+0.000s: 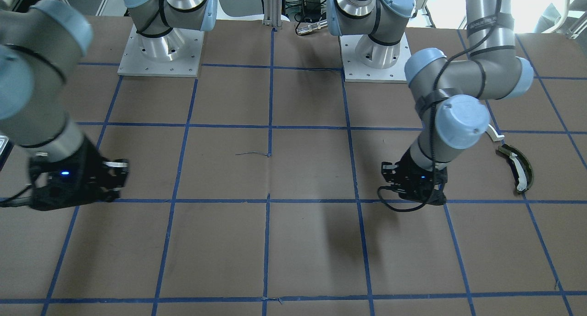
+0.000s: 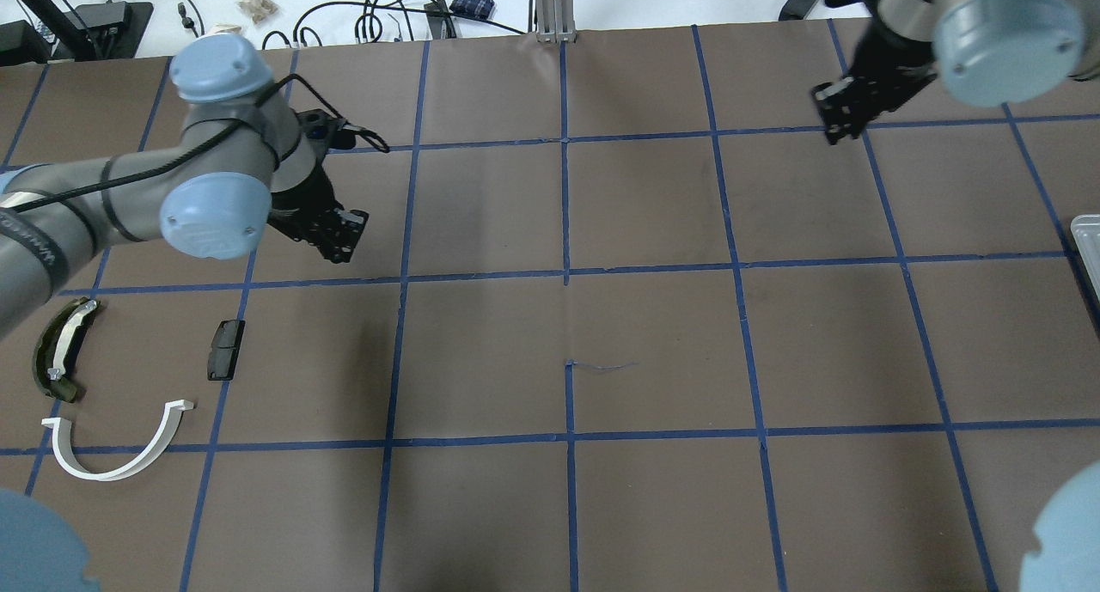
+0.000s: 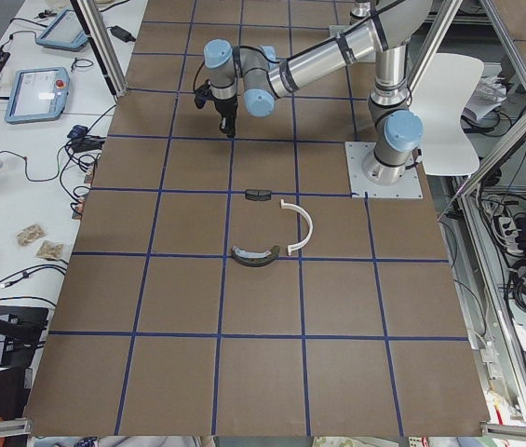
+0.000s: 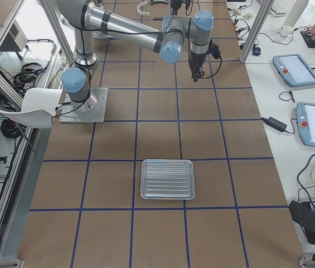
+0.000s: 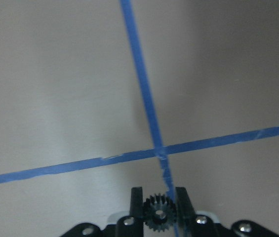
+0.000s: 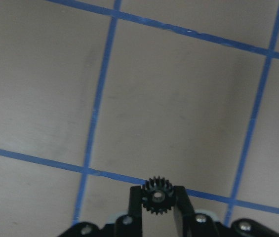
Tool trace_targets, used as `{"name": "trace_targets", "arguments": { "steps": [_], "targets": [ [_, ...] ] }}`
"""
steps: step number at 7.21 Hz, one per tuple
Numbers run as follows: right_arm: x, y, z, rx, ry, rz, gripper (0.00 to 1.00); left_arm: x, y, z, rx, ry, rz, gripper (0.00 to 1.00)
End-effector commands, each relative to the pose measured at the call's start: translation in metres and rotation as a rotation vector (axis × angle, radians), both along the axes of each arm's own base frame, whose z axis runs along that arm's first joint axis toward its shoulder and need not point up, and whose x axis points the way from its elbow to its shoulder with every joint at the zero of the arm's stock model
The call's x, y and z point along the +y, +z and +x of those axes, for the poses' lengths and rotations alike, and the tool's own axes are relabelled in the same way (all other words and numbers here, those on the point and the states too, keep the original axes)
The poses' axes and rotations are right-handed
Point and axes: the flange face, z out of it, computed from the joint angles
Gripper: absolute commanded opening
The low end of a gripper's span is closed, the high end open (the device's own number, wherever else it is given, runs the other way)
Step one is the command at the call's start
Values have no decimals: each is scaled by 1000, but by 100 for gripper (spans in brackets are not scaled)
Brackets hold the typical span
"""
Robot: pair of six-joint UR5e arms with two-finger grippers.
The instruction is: Place bearing gear from tray to pile
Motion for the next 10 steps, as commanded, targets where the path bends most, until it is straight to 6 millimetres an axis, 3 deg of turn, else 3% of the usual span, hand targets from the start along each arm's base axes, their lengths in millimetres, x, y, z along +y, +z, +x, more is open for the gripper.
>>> {"name": "trace_targets", "arguments": {
  "steps": [1,2,3,4,5,6,7,8,9,10],
  "targets": [
    [31,-52,165,-6,-133,56,4,19,-17,114,35,-34,4,9],
    [44,-91,215,-35,-220,61,4,23,-19,144,40,-46,-1,10],
    [52,-113,252,-80,-235,-16,8,29,-25,173,38,-43,-7,10],
    [53,-136,262,-82,-220,-22,12,34,-30,211,15,-29,-43,10],
    [61,-145,259,-62,-206,-12,16,40,-39,228,24,-16,-31,11],
    [67,-155,258,-55,-206,4,36,42,-46,228,33,-19,-21,15],
    [68,-161,256,-49,-202,11,95,44,-49,231,36,-10,-16,31],
    [67,-153,257,-51,-188,2,100,42,-48,232,38,12,-22,66],
    [55,-113,244,-78,-197,-51,100,38,-45,230,49,19,-37,74],
    [57,-66,228,-75,-161,-68,100,29,-34,210,79,45,-79,78]
  ]
}}
